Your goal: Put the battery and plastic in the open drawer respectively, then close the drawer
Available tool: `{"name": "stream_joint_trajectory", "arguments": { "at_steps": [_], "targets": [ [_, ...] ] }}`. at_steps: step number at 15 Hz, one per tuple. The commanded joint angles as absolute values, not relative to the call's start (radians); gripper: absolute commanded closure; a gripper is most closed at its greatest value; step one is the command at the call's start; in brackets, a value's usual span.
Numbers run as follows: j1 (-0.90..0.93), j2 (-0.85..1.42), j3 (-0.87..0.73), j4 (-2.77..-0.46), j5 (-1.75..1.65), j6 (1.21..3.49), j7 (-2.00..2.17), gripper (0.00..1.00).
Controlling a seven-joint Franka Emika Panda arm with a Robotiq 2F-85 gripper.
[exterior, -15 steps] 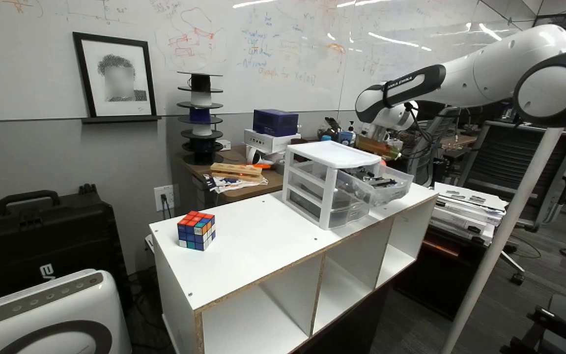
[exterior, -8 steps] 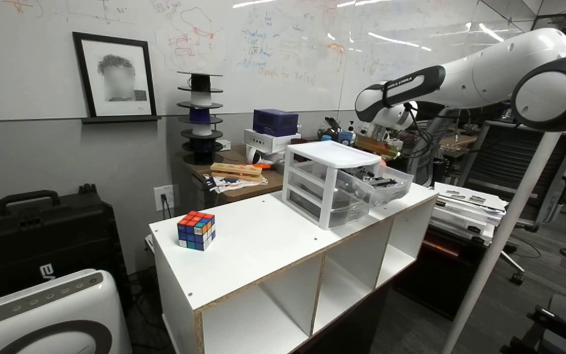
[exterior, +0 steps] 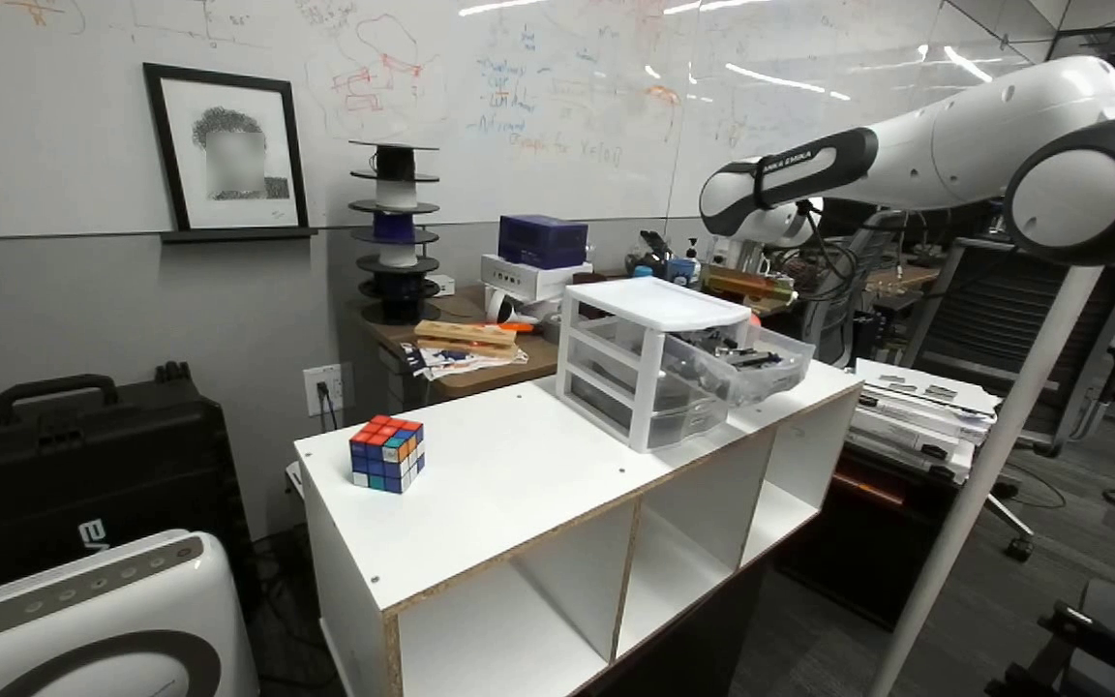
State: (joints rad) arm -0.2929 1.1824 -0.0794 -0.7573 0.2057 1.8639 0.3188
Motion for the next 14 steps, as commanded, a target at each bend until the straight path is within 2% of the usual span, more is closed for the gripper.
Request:
{"name": "stream_joint_trajectory", "arguments": {
  "at_steps": [1, 7, 14],
  "targets": [
    [-0.297, 1.178, -0.087, -0.720, 0.197, 1.765, 0.339, 0.83],
    [-0.322, 1.024, -0.112, -0.808, 0.197, 1.786, 0.299, 0.84],
    [-0.331, 0.736, -0.084, -1.017, 0.215, 1.866, 0.115, 0.84]
  ]
}}
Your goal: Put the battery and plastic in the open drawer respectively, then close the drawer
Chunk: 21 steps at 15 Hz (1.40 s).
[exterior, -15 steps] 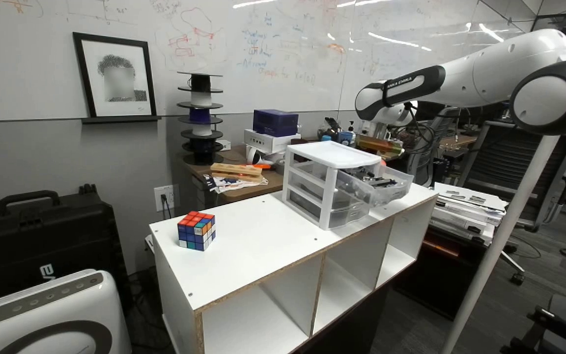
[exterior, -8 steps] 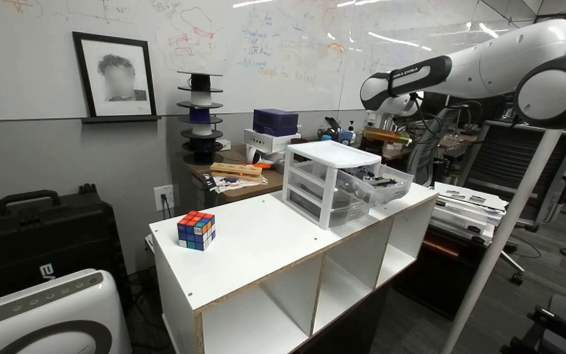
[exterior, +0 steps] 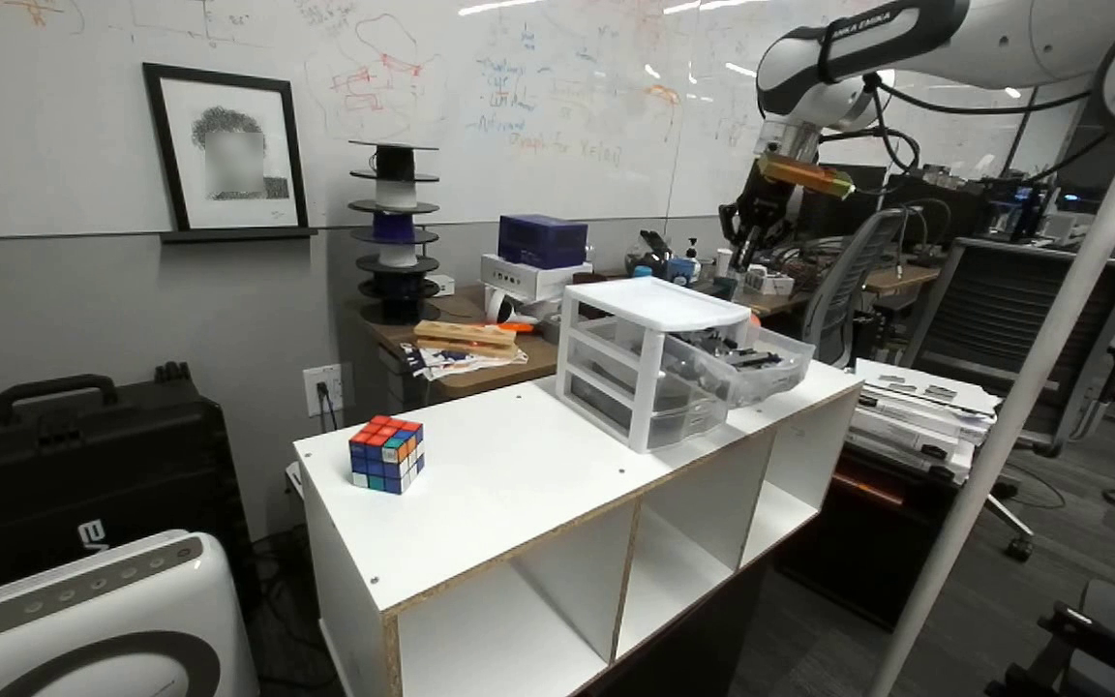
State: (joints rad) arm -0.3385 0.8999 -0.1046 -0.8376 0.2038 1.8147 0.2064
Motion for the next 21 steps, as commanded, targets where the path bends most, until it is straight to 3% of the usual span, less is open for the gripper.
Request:
{"name": "stream_joint_trajectory", "arguments": {
  "at_steps": [1, 10, 21],
  "targets": [
    [-0.325, 0.691, -0.077, -1.061, 0.215, 1.870, 0.082, 0.84],
    [-0.251, 0.366, 0.034, -1.462, 0.190, 1.810, -0.233, 0.84],
    [-0.066, 0.102, 0.029, -2.068, 0.043, 1.867, -0.383, 0.84]
  ]
}}
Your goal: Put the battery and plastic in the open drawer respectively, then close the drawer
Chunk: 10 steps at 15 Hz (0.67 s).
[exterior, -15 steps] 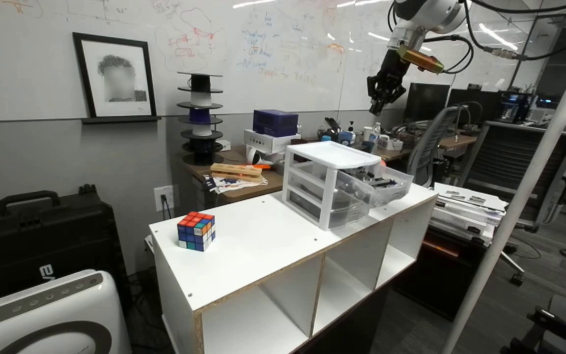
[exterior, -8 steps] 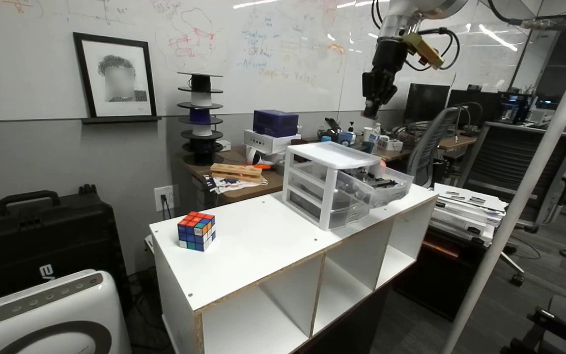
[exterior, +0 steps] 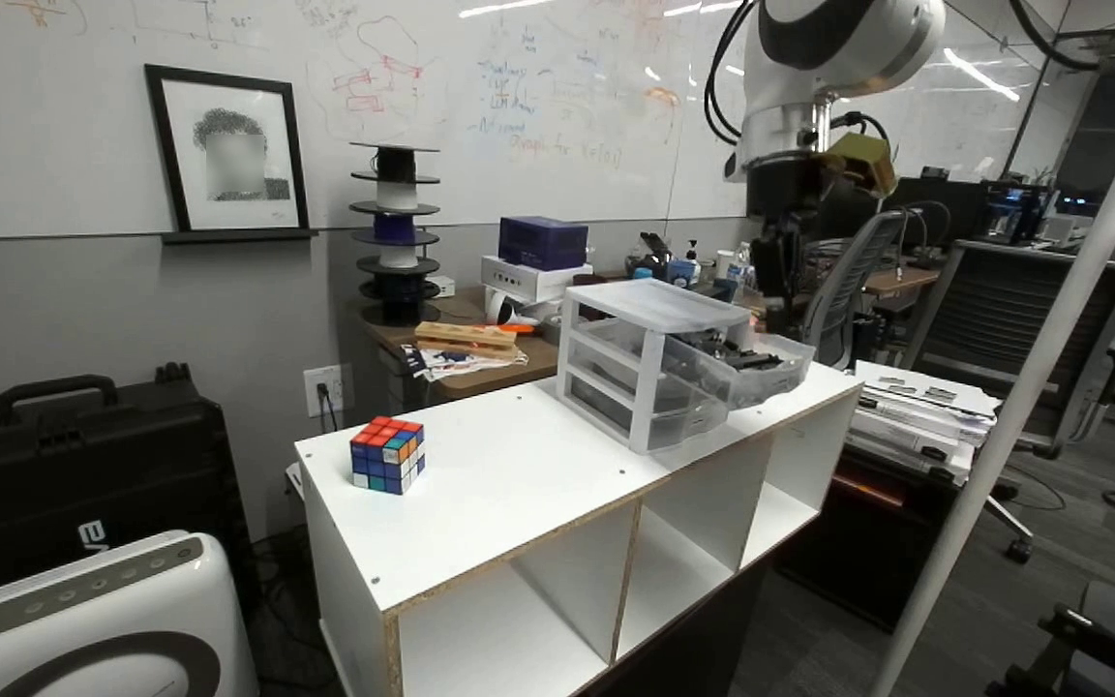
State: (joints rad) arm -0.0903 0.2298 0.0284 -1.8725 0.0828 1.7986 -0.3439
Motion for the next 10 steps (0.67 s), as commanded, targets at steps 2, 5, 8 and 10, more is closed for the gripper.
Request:
{"name": "stream_joint_trajectory", "arguments": {
  "at_steps": [2, 5, 8, 10],
  "targets": [
    [-0.055, 0.069, 0.025, -2.142, 0.034, 1.924, -0.385, 0.84],
    [-0.055, 0.009, 0.020, -2.228, 0.083, 2.064, -0.400, 0.84],
    [-0.056, -0.046, 0.007, -2.272, 0.165, 2.113, -0.441, 0.84],
    [-0.054, -0.066, -0.004, -2.290, 0.211, 2.139, -0.465, 0.84]
  ]
}}
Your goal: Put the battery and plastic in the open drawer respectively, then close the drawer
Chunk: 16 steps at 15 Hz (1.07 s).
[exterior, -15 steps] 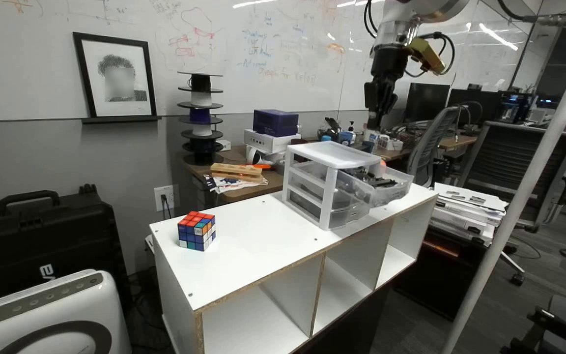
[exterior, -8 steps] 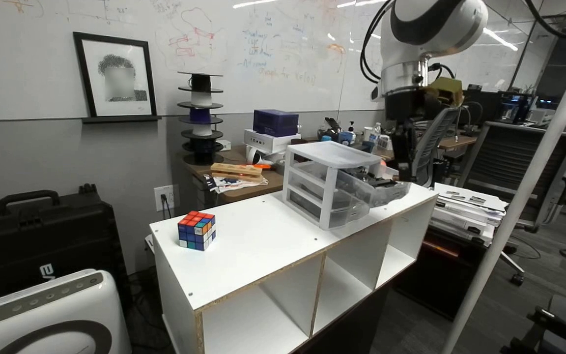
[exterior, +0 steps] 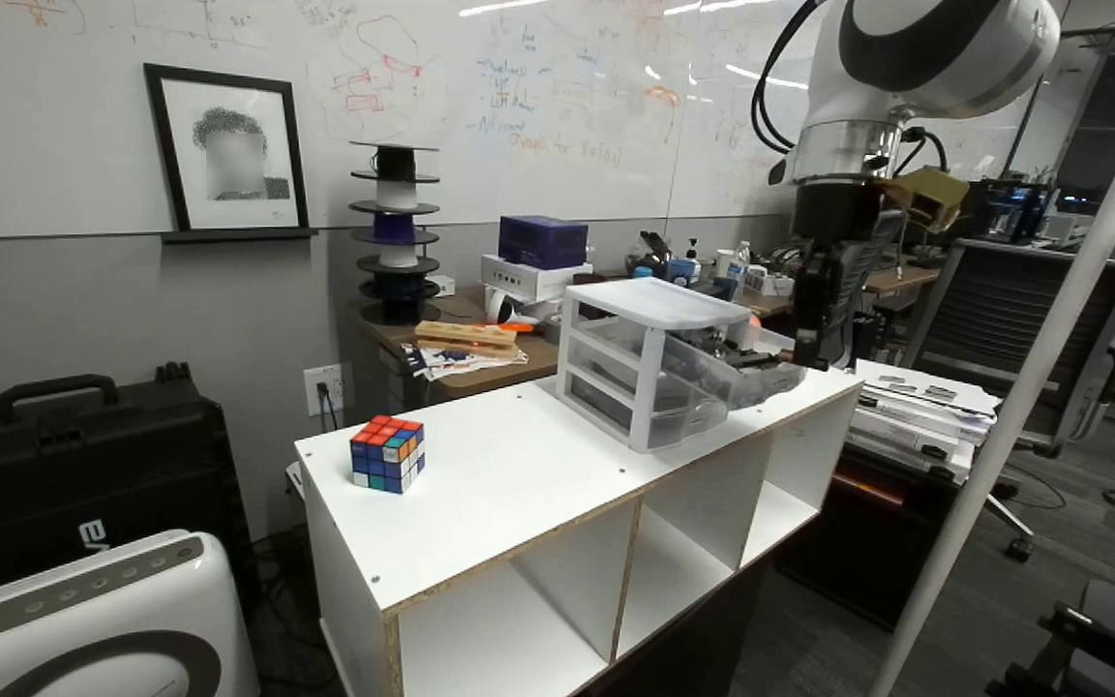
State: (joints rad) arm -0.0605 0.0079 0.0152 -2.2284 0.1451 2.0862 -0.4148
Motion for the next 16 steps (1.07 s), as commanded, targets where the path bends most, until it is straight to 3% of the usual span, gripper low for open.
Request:
{"name": "stream_joint_trajectory", "arguments": {
  "at_steps": [1, 16],
  "targets": [
    [-0.053, -0.072, -0.010, -2.292, 0.232, 2.152, -0.473, 0.84],
    [-0.049, 0.049, -0.014, -2.266, 0.344, 2.441, -0.440, 0.84]
  ]
}}
